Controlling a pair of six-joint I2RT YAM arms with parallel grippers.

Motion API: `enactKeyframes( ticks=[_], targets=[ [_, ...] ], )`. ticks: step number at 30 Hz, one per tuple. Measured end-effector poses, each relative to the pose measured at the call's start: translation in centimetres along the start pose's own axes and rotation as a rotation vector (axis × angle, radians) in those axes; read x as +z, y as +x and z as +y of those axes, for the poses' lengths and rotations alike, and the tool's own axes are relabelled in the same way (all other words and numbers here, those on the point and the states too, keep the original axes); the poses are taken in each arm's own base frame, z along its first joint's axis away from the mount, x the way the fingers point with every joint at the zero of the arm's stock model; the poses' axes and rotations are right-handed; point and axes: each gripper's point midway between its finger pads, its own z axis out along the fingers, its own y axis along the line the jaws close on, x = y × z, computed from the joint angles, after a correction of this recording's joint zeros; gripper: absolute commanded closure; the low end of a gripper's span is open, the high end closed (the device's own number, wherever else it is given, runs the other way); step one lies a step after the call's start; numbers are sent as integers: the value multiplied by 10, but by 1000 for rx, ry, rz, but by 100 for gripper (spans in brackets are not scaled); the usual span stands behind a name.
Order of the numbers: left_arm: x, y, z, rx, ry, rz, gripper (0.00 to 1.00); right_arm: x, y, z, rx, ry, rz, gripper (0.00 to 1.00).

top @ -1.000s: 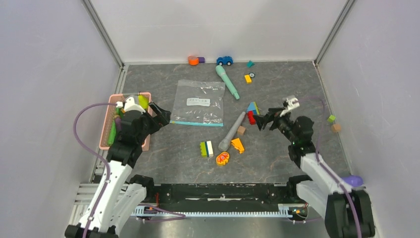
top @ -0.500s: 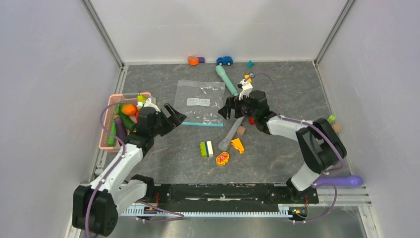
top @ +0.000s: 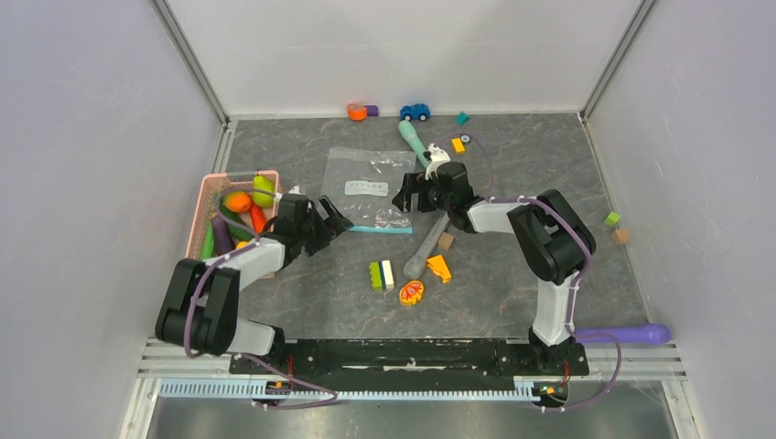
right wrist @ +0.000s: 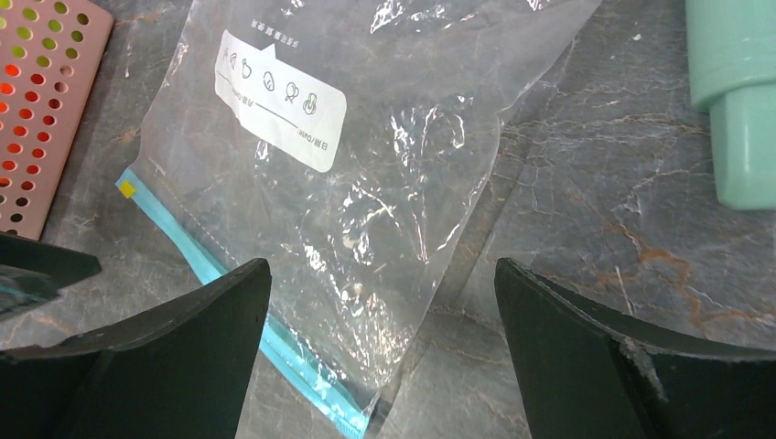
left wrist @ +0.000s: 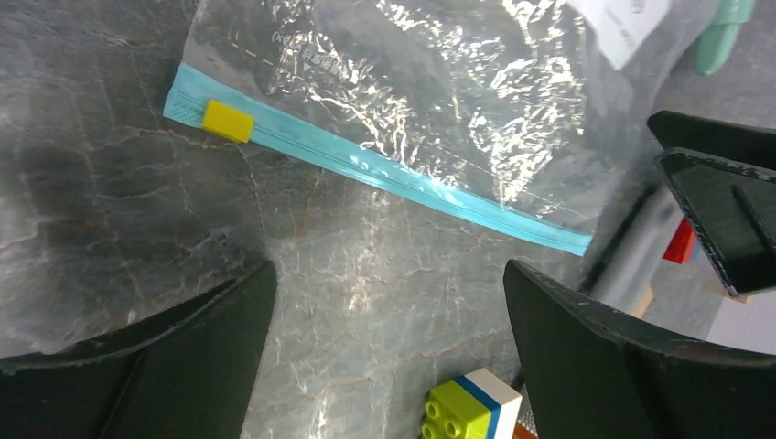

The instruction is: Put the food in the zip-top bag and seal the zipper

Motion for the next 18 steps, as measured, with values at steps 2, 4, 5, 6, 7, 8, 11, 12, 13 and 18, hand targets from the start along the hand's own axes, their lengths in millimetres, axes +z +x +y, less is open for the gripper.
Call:
enactKeyframes(
  ticks=[2, 4, 5, 6, 7, 8, 11, 12, 13, 18],
  targets=[
    [11, 5, 3, -12, -6, 31, 0, 6, 4, -2, 2, 12, 6, 2],
    [18, -2, -6, -14, 19, 23, 0, 11, 8, -4, 4, 19, 14, 1],
    [22, -2, -9, -18, 31, 29, 0, 14, 9, -4, 3, 16, 15, 1],
    [26, -4, -12, -22, 45, 30, 0, 18, 7, -3, 1, 13, 11, 7],
    [28, -5, -15, -25, 55, 27, 0, 19, 6, -2, 0, 8, 11, 11],
    [30, -6, -16, -28, 63, 27, 0, 23, 6, -1, -5, 1, 12, 16],
    [35, -8, -21, -33, 80, 27, 0, 29, 8, 5, -26, -26, 18, 37],
    [36, -9, -22, -34, 84, 27, 0, 30, 10, 7, -30, -33, 24, 45],
    [38, -10, -23, -34, 86, 26, 0, 30, 13, 9, -33, -40, 34, 52],
    [44, -15, -27, -38, 94, 19, 0, 29, 24, 18, -39, -81, 53, 100]
  ],
)
